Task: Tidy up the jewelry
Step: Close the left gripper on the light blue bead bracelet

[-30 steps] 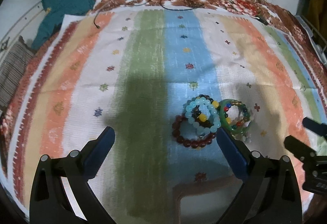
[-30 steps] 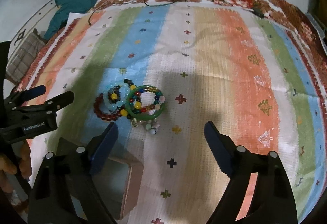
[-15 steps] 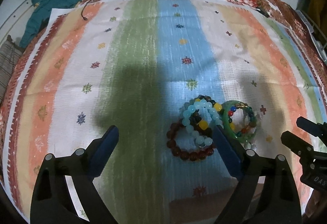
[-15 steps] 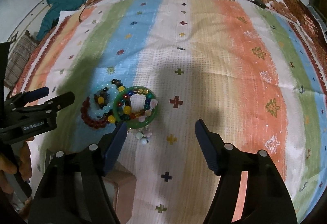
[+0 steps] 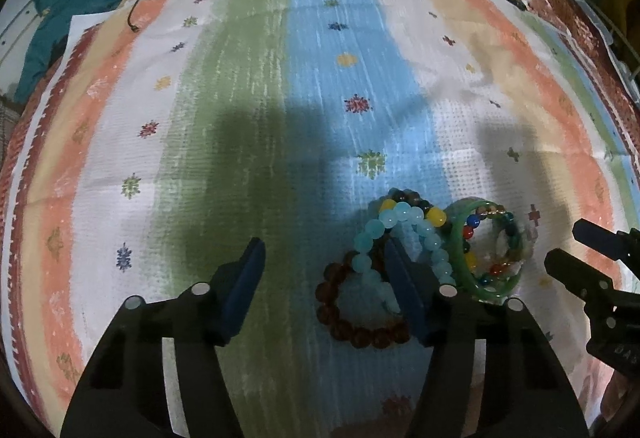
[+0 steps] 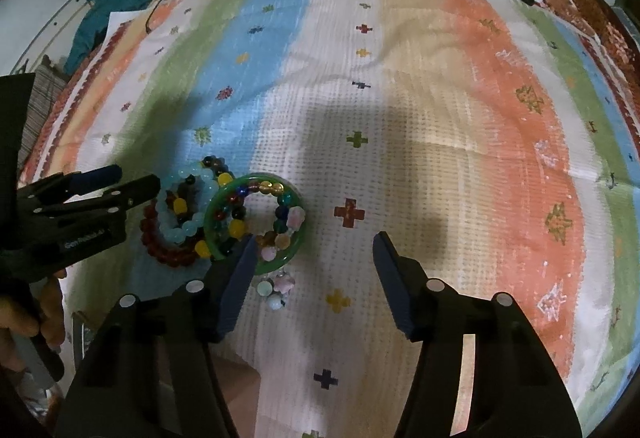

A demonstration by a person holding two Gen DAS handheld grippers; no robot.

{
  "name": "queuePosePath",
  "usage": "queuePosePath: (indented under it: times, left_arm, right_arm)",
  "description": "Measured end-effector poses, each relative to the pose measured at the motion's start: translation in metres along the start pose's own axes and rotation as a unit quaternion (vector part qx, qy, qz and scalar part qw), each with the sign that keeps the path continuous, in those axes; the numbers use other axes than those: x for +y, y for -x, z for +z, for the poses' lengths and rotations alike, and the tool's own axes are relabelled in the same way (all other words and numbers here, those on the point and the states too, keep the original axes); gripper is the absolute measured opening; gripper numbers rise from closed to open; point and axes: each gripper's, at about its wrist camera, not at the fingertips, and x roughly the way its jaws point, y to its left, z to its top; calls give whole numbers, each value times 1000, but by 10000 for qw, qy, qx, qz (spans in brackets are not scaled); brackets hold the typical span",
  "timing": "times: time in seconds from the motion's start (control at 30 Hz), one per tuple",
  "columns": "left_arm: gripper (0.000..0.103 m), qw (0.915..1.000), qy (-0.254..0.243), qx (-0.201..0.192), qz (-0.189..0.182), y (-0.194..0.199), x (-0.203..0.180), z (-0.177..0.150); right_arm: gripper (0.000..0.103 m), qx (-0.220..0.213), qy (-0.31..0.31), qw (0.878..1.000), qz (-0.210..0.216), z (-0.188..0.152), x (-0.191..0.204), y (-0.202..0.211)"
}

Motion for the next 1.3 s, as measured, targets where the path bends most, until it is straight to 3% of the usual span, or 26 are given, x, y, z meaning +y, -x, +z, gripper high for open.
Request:
queuePosePath:
  times: [0.23, 0.8, 0.9, 1.3]
  left_arm:
    - [48, 9998, -119, 102, -96, -11, -2, 1]
    - [17, 9985, -215, 285, -413, -23, -2, 3]
    - [11, 9988, -228, 248, -353, -22, -3, 3]
    - [11, 9996, -206, 78, -151, -7, -5, 5]
  right_arm:
    - [52, 97, -22, 9999, 28, 4, 0, -11]
    - [12, 284, -23, 9992, 273, 13, 9, -31]
    - [11, 277, 23, 9993, 231, 13, 11, -33]
    - [10, 77, 26, 9995, 301, 14, 12, -14]
